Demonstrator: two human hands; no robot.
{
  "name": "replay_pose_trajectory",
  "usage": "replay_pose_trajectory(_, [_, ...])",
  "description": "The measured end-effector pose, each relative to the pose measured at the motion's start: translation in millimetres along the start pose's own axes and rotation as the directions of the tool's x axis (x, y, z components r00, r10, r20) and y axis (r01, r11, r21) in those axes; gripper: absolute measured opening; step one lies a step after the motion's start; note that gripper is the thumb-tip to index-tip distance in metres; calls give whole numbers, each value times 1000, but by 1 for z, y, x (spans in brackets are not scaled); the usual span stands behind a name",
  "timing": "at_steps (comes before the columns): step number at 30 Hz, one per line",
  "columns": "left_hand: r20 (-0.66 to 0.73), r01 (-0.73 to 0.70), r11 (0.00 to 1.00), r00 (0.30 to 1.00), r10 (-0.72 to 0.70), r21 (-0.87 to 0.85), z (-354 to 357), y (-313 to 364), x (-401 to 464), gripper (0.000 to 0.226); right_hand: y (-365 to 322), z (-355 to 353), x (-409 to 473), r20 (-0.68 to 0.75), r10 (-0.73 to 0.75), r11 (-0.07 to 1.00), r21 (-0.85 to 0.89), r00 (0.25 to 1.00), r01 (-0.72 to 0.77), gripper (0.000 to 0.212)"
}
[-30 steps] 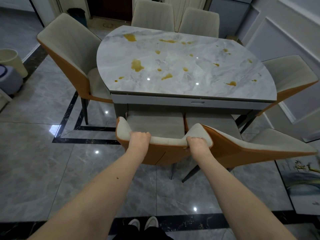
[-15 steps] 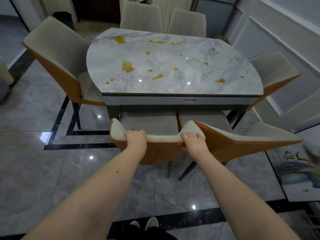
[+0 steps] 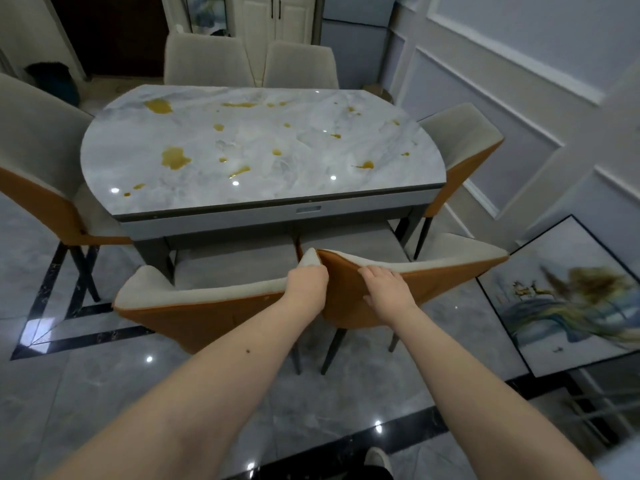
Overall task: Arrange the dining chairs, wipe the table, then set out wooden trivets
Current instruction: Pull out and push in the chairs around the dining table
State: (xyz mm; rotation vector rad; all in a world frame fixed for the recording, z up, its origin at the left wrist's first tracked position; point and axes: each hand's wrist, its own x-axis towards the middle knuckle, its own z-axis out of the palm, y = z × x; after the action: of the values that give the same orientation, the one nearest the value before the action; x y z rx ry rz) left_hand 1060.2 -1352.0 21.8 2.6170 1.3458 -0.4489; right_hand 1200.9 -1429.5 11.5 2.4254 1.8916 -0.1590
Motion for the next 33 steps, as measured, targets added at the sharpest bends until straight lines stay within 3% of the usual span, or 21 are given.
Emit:
replay_pose_trajectory(6, [-149, 37, 988, 987, -60, -149, 3, 95, 36, 53, 110, 0, 6, 7, -49, 999, -22, 999, 49, 60])
replay_pose_trajectory(13, [-160, 155, 988, 975, -154, -4, 8, 170, 67, 65, 200, 1, 19, 86, -118, 990, -66, 989, 124, 60])
replay_pose_trajectory(19, [-112, 180, 984, 978, -178, 8, 9, 179, 83, 56, 220, 11, 36, 172, -109, 994, -4, 979, 112, 59])
replay_pose_trajectory(24, [-54, 137, 990, 989, -135, 38, 6, 175, 96, 53, 222, 24, 47, 133, -111, 994, 1, 985, 112, 46])
replay_pose_trajectory(33, [-71, 143, 990, 987, -143, -7, 6, 167, 99, 53, 217, 30, 55, 113, -116, 993, 28, 987, 113, 35])
